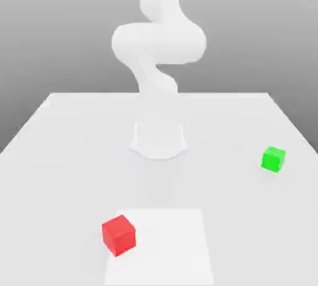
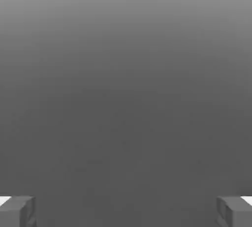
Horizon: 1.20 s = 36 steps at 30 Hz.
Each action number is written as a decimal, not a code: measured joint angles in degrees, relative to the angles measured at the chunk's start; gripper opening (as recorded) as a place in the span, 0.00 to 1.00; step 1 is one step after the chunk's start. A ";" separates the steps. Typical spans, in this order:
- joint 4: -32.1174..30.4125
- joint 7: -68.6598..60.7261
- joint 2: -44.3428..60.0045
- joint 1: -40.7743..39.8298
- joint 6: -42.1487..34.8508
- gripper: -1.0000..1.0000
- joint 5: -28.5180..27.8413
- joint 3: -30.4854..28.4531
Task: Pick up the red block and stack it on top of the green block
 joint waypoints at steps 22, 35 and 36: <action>-19.03 -46.82 46.21 0.24 24.72 0.50 4.50 -10.10; -18.00 -51.27 55.60 -2.92 32.19 0.00 9.55 -5.93; -18.28 -50.58 53.90 -2.65 30.78 0.00 8.58 -6.43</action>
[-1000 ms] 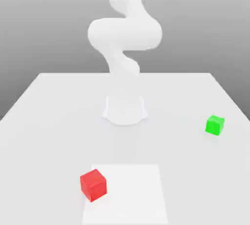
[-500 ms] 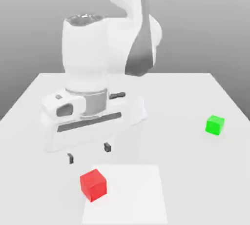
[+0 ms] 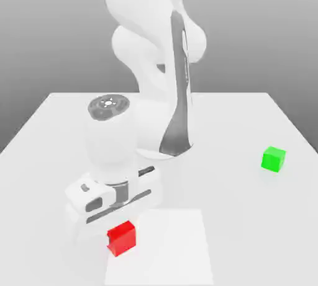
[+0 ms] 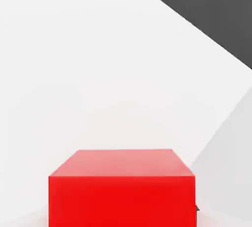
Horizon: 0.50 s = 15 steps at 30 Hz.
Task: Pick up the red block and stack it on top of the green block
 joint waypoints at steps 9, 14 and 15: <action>-3.54 1.02 -13.14 13.85 -8.84 0.00 -2.07 5.97; -5.97 -1.44 -17.50 26.85 -10.29 0.00 0.50 11.69; -6.47 -1.84 -18.32 28.72 -10.57 0.00 0.88 13.09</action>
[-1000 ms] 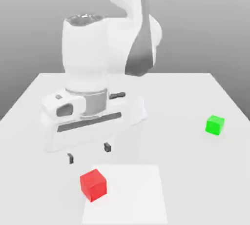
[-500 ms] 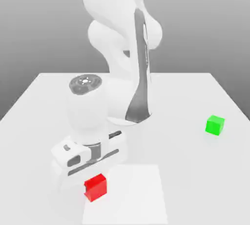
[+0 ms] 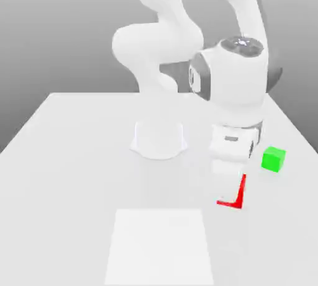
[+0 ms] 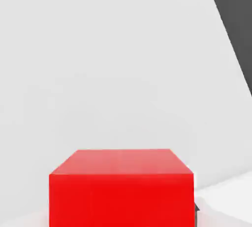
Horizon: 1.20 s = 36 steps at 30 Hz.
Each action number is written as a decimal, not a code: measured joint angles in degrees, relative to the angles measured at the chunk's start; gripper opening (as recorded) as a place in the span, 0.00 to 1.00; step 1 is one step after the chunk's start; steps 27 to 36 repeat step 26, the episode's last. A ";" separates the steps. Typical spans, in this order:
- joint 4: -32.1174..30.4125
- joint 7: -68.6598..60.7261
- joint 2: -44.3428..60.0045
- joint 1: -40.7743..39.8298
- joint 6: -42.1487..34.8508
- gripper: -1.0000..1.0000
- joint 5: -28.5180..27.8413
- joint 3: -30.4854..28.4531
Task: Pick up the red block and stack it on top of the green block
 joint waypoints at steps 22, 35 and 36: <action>-5.61 4.53 4.24 20.70 8.97 0.00 -8.93 20.45; -5.64 8.42 8.15 21.03 12.42 1.00 -14.50 18.84; -5.64 8.42 8.15 21.03 12.42 1.00 -14.50 18.84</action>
